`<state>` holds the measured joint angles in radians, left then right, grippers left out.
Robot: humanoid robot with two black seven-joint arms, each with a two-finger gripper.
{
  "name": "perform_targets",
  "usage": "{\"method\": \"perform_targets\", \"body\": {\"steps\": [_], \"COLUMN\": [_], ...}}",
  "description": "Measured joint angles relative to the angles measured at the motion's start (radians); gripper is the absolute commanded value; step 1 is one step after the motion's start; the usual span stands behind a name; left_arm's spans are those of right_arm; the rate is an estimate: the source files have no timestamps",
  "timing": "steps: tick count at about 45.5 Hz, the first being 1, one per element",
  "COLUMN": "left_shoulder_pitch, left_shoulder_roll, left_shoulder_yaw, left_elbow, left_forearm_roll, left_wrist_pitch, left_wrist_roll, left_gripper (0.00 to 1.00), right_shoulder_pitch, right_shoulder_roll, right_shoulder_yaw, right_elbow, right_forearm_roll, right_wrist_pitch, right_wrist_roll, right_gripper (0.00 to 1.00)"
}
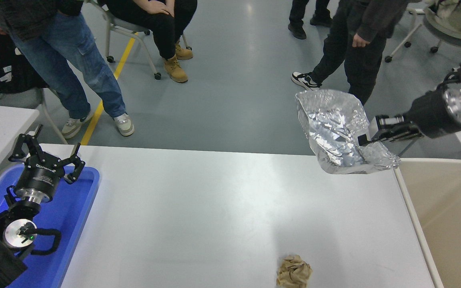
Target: Clean the table surface
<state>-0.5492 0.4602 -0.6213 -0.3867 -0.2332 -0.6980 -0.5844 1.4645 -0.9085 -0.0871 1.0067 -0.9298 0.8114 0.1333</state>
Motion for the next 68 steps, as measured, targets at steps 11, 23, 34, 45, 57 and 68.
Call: {"method": "perform_targets", "body": {"steps": [11,23,34,45,57,68], "left_shoulder_pitch": [0.0,0.0,0.0,0.0,0.0,0.0], "left_shoulder_roll": [0.0,0.0,0.0,0.0,0.0,0.0], "left_shoulder_yaw": [0.0,0.0,0.0,0.0,0.0,0.0], "left_elbow": [0.0,0.0,0.0,0.0,0.0,0.0], "left_forearm_roll": [0.0,0.0,0.0,0.0,0.0,0.0], "left_wrist_pitch": [0.0,0.0,0.0,0.0,0.0,0.0], "left_wrist_roll": [0.0,0.0,0.0,0.0,0.0,0.0], "left_gripper": [1.0,1.0,1.0,1.0,1.0,1.0], "right_shoulder_pitch": [-0.138,-0.299,-0.448,-0.584,-0.702,-0.76], "right_shoulder_roll": [0.0,0.01,0.07,0.147,0.233,0.304], "right_shoulder_yaw": [0.06,0.087,0.085,0.079,0.079,0.079], "right_elbow": [-0.255,-0.564,-0.817,-0.958,-1.009,-1.024], "right_forearm_roll": [0.03,0.116,0.183,0.213,0.224,0.228], "right_wrist_pitch": [-0.02,-0.077,-0.169,-0.303,-0.427,-0.504], "right_wrist_roll": [0.004,0.011,0.013,0.011,0.009,0.005], "right_gripper": [0.0,0.0,0.0,0.0,0.0,0.0]}}
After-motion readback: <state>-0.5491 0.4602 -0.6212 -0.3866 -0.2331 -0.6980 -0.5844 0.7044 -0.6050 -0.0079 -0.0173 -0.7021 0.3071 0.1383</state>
